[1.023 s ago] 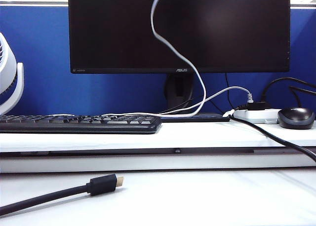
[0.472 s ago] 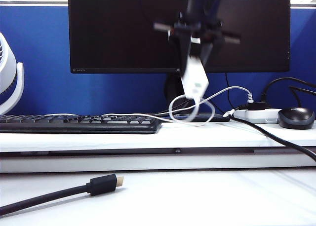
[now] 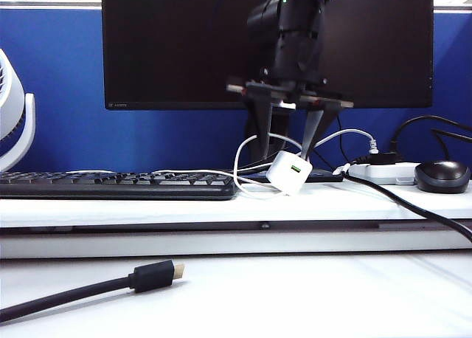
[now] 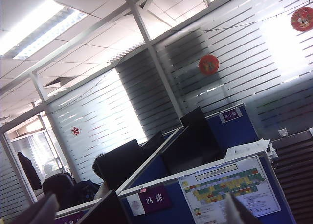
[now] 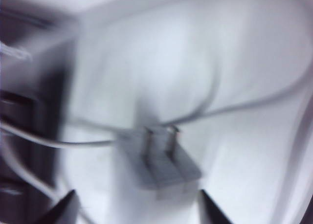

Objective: Pick up the Type-C charging cable and the charging base, insert one end of the Type-C charger into the corresponding slot on the base, and finally place the plugged-in charger back on the table.

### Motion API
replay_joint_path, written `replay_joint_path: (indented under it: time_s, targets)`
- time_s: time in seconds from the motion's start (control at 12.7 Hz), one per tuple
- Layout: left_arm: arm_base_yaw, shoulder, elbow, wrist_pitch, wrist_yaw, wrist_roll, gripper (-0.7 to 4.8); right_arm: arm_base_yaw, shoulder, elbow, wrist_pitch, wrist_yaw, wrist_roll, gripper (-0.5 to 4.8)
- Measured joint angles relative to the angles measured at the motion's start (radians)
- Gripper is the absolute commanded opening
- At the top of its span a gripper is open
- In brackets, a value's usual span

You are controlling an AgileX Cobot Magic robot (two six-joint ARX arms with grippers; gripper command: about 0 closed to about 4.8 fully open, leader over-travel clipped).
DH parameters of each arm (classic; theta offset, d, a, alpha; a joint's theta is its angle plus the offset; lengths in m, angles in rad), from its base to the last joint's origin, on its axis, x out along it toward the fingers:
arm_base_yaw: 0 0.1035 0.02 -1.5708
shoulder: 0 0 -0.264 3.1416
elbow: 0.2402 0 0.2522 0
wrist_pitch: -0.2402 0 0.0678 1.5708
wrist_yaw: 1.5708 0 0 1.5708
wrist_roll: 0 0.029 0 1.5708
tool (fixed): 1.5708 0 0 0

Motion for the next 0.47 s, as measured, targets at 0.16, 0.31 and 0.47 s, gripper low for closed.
replay_joint_path:
  time_s: [0.16,0.31,0.47]
  targets:
    - [0.000,0.000,0.000,-0.010,0.000,0.000,4.55,0.000,0.000,0.186,0.001,0.081,0.000,1.83]
    - [0.000,0.000,0.000,-0.024,0.000,0.013,1.44,0.001,-0.002,0.419,0.000,0.081,-0.001,-0.07]
    - [0.000,-0.005,0.000,-0.105,-0.066,0.092,-0.06,0.001,-0.113,0.806,-0.002,0.077,-0.124,-0.06]
